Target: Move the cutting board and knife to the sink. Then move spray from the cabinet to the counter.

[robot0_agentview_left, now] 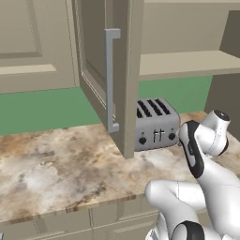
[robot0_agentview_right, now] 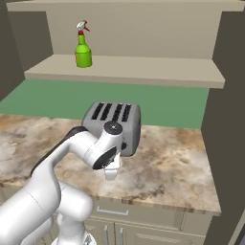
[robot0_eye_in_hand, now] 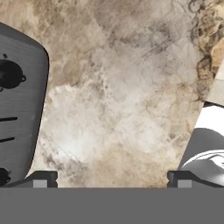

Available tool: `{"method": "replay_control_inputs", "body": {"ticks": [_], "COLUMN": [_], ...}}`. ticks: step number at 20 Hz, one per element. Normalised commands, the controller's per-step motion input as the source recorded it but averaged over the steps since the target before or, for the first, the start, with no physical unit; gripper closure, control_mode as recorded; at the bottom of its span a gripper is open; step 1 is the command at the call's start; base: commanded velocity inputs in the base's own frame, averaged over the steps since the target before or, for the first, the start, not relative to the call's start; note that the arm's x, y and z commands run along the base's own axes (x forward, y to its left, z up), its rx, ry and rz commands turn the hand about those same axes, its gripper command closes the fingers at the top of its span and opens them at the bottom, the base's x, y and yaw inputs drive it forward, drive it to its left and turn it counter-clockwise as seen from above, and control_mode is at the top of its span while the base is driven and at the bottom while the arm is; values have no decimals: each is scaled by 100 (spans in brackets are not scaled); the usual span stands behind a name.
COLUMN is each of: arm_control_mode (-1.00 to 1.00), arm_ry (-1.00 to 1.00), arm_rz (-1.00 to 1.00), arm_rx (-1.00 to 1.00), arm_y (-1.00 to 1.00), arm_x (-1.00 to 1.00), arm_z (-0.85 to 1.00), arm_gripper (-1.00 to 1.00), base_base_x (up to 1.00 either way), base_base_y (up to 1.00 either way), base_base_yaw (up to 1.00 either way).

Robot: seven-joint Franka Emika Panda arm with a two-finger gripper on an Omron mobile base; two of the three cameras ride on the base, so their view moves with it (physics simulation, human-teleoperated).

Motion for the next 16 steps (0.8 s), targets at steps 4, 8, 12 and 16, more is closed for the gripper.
{"method": "replay_control_inputs", "body": {"ticks": [4, 8, 12, 16], "arm_control_mode": [-100, -100, -100, -100], "arm_ry": [-11, -15, -27, -35], "arm_rz": [3, 8, 13, 23], "arm_rx": [-1, -9, -11, -13], "arm_y": [0, 0, 1, 5], "arm_x": [26, 18, 0, -1], "arm_z": [16, 42, 66, 83], "arm_gripper": [-100, -100, -100, -100], "base_base_x": [0, 0, 0, 0], "base_base_y": [0, 0, 0, 0], "base_base_yaw": [0, 0, 0, 0]}}
